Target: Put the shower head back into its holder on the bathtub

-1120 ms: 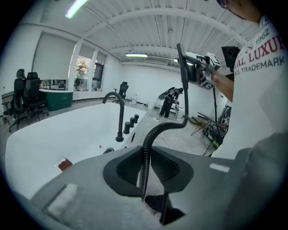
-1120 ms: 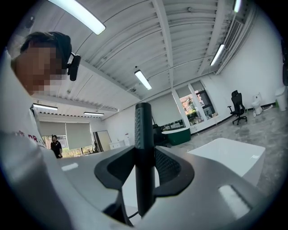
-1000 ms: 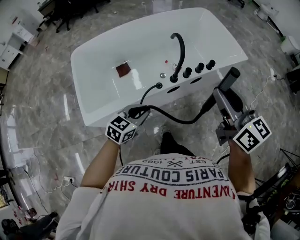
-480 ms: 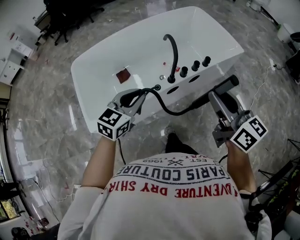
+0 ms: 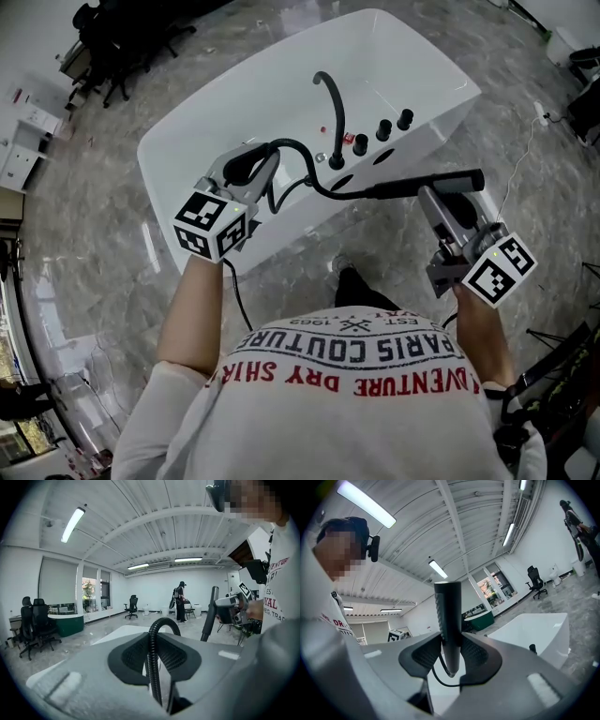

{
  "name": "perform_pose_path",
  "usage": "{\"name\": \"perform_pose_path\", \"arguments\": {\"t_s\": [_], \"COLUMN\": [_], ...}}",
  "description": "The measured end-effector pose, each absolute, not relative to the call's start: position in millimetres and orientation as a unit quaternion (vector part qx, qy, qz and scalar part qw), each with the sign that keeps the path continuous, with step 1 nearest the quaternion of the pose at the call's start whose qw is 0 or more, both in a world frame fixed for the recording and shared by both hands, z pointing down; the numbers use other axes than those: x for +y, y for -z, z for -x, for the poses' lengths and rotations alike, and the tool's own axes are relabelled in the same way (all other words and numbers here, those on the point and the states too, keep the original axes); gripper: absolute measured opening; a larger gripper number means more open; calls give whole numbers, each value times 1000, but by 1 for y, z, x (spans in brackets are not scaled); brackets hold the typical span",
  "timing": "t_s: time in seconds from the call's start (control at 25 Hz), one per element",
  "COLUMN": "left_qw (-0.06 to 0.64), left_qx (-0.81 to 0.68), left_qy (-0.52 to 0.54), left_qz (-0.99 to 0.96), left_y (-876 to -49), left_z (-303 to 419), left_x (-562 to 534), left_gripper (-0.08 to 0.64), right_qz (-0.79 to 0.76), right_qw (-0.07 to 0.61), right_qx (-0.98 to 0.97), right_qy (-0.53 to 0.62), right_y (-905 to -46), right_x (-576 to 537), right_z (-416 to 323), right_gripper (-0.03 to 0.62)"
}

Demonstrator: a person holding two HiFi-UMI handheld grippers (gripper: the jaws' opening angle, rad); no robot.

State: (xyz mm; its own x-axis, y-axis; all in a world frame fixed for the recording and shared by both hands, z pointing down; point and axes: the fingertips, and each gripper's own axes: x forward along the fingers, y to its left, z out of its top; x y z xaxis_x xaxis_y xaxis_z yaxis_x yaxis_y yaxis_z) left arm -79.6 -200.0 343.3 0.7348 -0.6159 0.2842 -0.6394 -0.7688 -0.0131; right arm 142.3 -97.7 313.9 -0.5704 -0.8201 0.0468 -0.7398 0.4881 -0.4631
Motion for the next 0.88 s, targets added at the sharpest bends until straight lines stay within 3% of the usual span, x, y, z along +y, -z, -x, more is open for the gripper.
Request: {"name": "perform_pose_path", "arguments": {"t_s": [0.88], "left_qw": [-32], "left_qx": [-289], "left_qy": [-86], "left_qz": [-953], "left_y": [-267], "left_z": [2], "left_x": [-271], "left_gripper": [55], "right_qz": [505], "right_qw": [146], "right_qx": [831], "right_qy": [184], "right_y": [-278], "right_x": [-119], "right_z": [-202], "right_gripper": [130]}}
